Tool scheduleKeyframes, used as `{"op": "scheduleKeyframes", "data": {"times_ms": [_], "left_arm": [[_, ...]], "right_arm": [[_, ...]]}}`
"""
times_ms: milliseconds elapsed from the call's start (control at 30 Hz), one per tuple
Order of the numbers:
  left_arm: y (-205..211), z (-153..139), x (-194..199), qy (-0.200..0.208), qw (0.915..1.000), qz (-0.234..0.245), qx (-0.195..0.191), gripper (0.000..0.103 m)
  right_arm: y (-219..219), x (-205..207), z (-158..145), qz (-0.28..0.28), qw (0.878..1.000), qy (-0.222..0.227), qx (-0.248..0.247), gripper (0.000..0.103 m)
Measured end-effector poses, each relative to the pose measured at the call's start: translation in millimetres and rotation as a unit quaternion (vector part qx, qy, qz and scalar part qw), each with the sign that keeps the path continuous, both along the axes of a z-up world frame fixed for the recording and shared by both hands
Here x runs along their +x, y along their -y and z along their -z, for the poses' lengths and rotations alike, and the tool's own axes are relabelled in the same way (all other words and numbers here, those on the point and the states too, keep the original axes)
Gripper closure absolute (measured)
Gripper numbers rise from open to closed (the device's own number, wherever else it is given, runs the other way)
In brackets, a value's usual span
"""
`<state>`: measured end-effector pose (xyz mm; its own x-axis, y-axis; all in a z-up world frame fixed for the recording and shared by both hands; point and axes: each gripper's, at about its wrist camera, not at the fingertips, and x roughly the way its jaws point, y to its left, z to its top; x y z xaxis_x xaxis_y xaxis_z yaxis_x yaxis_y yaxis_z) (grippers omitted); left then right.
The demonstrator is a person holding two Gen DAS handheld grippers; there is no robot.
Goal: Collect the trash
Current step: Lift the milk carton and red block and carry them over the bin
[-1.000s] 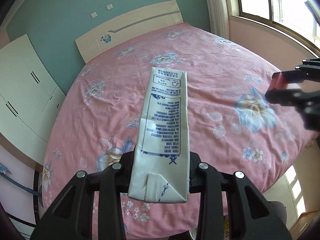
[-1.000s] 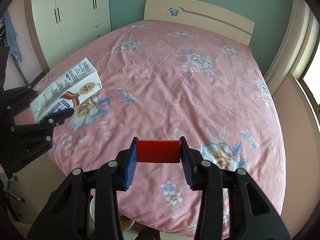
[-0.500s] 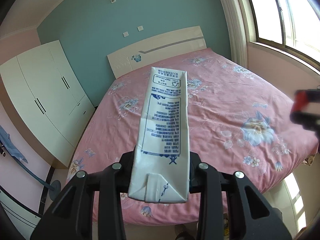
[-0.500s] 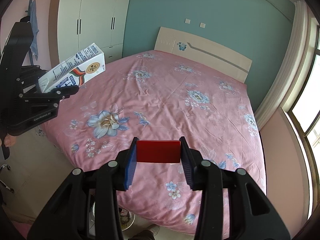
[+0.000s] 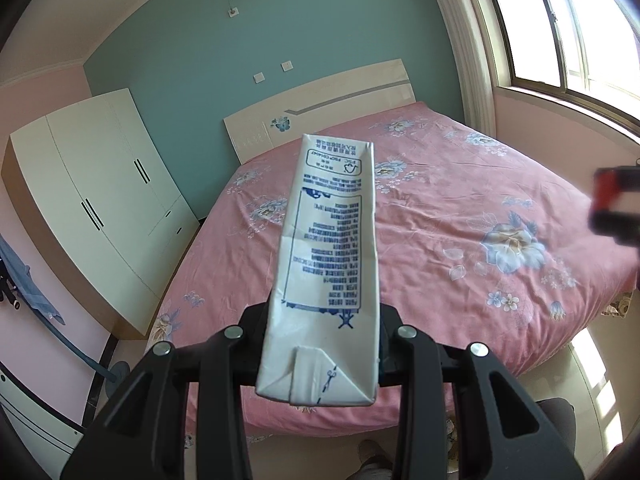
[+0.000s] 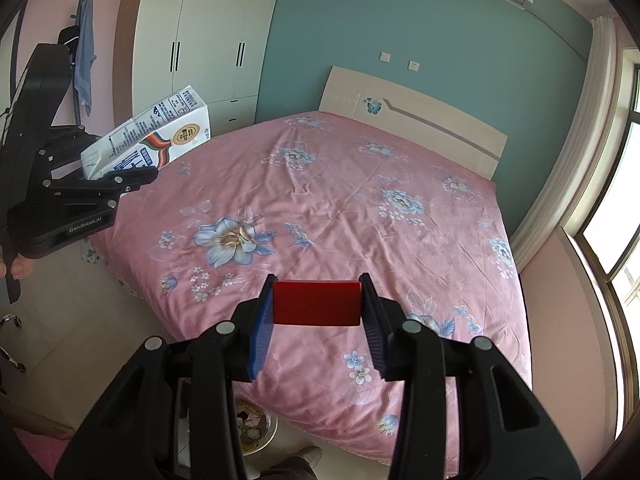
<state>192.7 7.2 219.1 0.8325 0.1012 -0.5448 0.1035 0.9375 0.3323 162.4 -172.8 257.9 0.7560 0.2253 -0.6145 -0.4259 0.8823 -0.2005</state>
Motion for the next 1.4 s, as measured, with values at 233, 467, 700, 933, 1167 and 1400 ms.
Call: {"op": "scheduleKeyframes", "data": {"times_ms": [233, 467, 700, 933, 1167, 1400], "left_arm": [[-9.2, 40.9, -7.4, -0.033, 0.9994, 0.001, -0.005, 0.065], [-12.0, 93.7, -1.8, -0.075, 0.9972, -0.005, 0.004, 0.065], [-12.8, 158.8, 9.1, -0.135, 0.9909, 0.004, -0.005, 0.065], [-13.6, 220.7, 12.1, -0.190, 0.9817, 0.007, -0.011, 0.065], [-10.4, 271.2, 6.4, -0.229, 0.9732, 0.013, -0.008, 0.065], [1.3, 324.9, -8.1, -0.278, 0.9601, 0.028, -0.006, 0.065]], "right_arm": [[0.1, -3.7, 28.5, -0.009, 1.000, -0.021, 0.004, 0.061], [-6.8, 1.2, 78.2, -0.019, 0.998, -0.058, 0.002, 0.061], [-11.9, 13.2, 146.0, -0.020, 0.993, -0.115, 0.008, 0.061], [-20.5, 22.3, 210.5, -0.023, 0.985, -0.170, 0.010, 0.061], [-31.0, 21.2, 264.4, -0.027, 0.977, -0.213, 0.008, 0.061], [-43.2, 11.1, 310.1, -0.039, 0.967, -0.251, 0.013, 0.061]]}}
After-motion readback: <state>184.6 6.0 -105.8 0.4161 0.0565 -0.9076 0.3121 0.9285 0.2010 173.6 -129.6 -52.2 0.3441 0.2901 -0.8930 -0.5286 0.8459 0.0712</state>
